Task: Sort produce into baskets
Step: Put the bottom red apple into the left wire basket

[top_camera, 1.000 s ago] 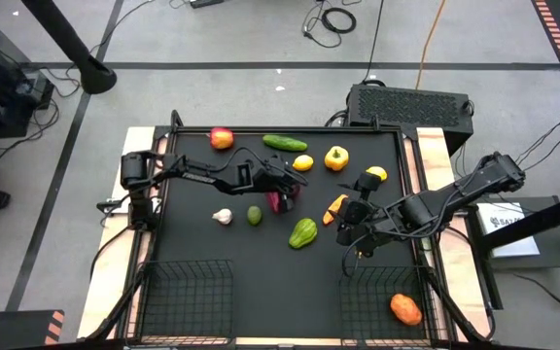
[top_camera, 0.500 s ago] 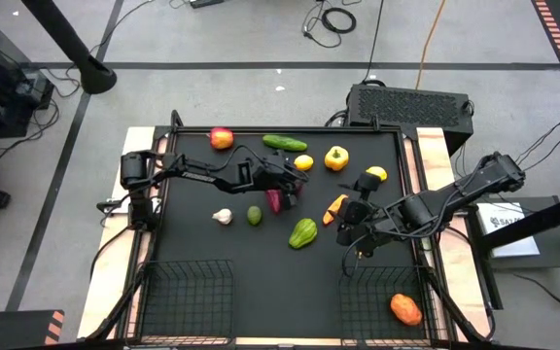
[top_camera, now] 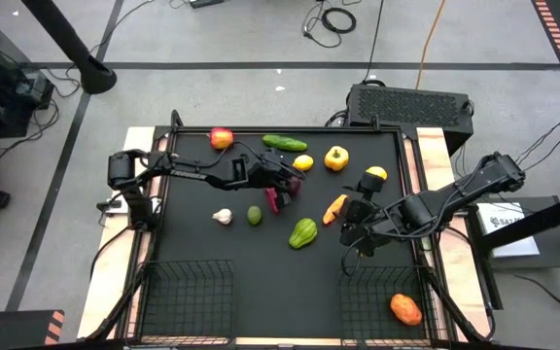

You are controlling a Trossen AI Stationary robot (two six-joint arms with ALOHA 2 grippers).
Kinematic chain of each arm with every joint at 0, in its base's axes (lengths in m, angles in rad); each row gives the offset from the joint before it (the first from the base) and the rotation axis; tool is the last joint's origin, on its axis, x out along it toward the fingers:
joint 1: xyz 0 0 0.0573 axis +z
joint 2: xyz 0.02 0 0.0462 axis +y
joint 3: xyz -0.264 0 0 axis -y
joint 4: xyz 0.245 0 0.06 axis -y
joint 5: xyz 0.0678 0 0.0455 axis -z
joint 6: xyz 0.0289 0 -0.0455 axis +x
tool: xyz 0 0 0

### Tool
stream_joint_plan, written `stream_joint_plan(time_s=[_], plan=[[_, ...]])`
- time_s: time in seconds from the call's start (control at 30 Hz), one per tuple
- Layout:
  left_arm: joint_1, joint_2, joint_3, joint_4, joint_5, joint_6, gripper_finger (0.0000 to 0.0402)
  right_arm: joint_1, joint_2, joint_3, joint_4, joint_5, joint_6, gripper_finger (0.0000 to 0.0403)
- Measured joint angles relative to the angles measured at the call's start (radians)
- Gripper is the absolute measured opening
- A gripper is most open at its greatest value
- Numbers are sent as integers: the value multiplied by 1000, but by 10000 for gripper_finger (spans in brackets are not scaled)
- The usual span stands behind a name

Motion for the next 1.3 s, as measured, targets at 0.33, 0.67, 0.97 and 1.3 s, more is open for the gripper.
stream_joint_plan(time_s=[0.33, 0.67, 0.97, 1.3], plan=[[31, 1, -33, 3, 88, -14, 160, 6, 0, 0, 6, -42, 8, 341], [48, 39, -32, 9, 98, 10, 160, 6, 0, 0, 14, -42, 4, 341], [48, 40, -32, 13, 95, 44, 85, 6, 0, 0, 15, -42, 2, 341], [49, 41, -32, 11, 102, 47, 4, 6, 0, 0, 16, -42, 0, 341]])
